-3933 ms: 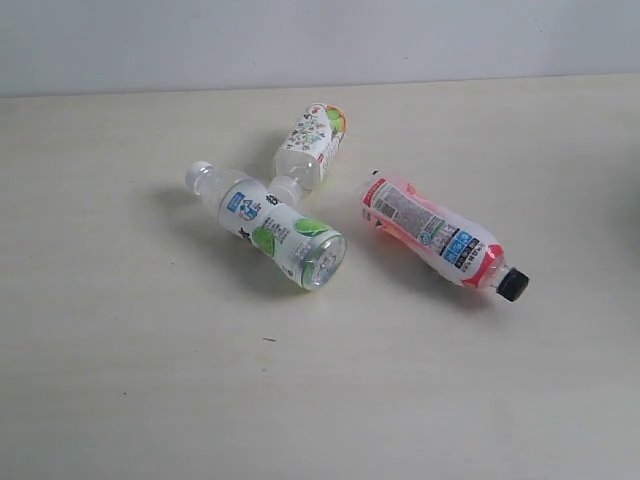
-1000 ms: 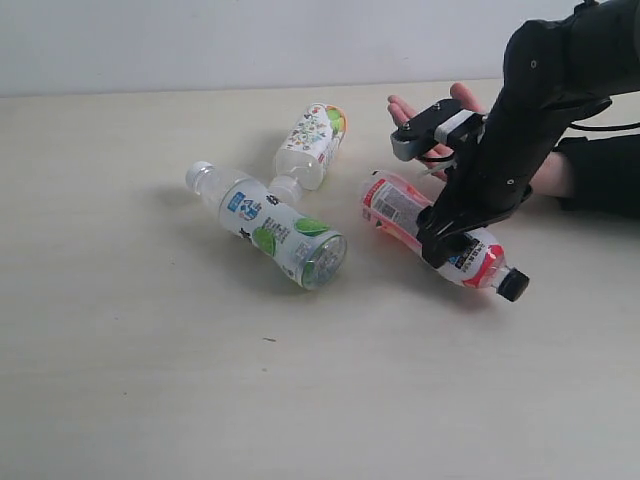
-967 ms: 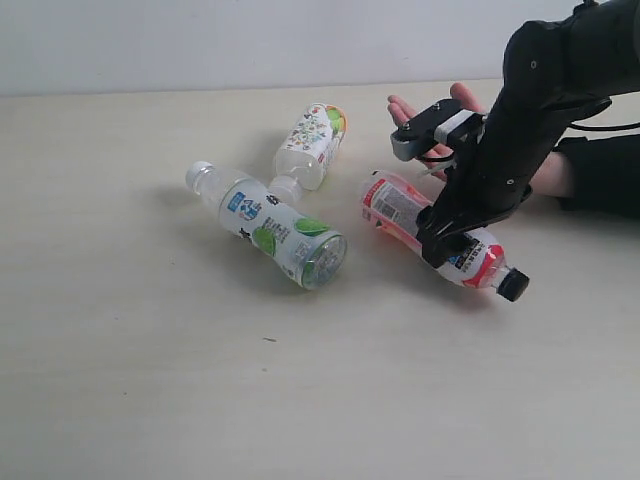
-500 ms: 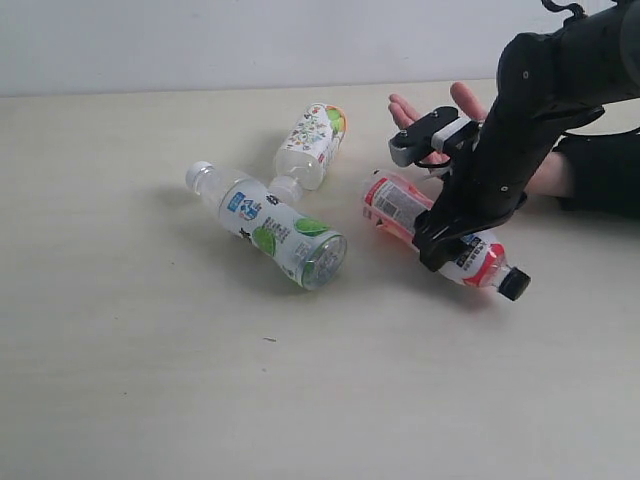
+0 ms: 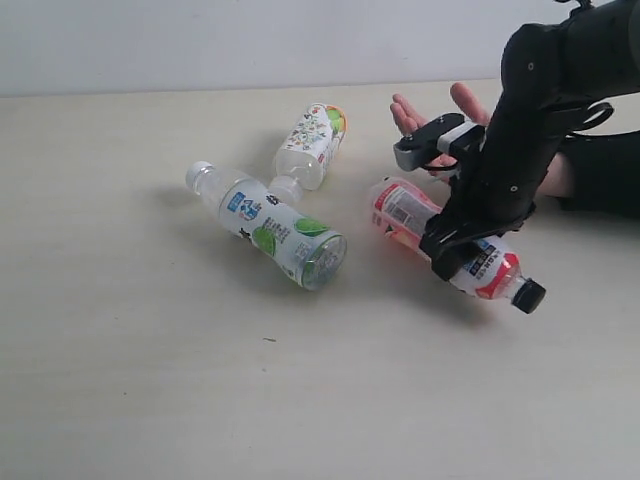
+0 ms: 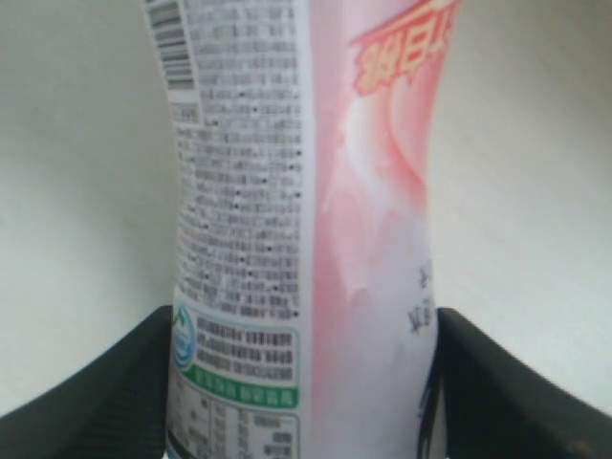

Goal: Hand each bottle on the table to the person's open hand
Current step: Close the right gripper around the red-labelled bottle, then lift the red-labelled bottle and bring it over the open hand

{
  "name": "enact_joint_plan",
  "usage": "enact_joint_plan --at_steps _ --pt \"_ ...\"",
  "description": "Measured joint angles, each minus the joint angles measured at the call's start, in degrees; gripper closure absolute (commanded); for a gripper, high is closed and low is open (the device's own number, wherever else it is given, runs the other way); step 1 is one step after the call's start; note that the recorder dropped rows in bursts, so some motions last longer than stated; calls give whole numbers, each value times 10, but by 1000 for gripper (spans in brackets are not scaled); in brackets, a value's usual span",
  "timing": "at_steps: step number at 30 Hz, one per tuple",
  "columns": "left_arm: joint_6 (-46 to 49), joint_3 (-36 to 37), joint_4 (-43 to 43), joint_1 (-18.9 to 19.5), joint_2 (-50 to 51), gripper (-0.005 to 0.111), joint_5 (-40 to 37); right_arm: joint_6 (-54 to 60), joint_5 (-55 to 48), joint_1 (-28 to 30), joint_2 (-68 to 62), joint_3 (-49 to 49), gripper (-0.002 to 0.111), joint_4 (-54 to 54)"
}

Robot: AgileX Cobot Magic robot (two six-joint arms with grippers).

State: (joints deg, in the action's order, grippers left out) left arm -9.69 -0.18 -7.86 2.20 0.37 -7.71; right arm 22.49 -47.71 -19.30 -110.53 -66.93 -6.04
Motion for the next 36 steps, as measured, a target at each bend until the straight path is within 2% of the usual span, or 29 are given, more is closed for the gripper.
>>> enact_joint_plan --at_steps 18,24,31,36 --pt "0 0 0 0 0 107 0 -74 -97 0 204 0 108 0" --pt "0 0 0 0 0 107 0 -142 -100 0 251 0 108 54" --pt "0 0 0 0 0 107 0 -202 -116 0 216 -33 108 110" --pt "0 0 0 0 0 107 0 -230 -112 0 100 -100 108 121"
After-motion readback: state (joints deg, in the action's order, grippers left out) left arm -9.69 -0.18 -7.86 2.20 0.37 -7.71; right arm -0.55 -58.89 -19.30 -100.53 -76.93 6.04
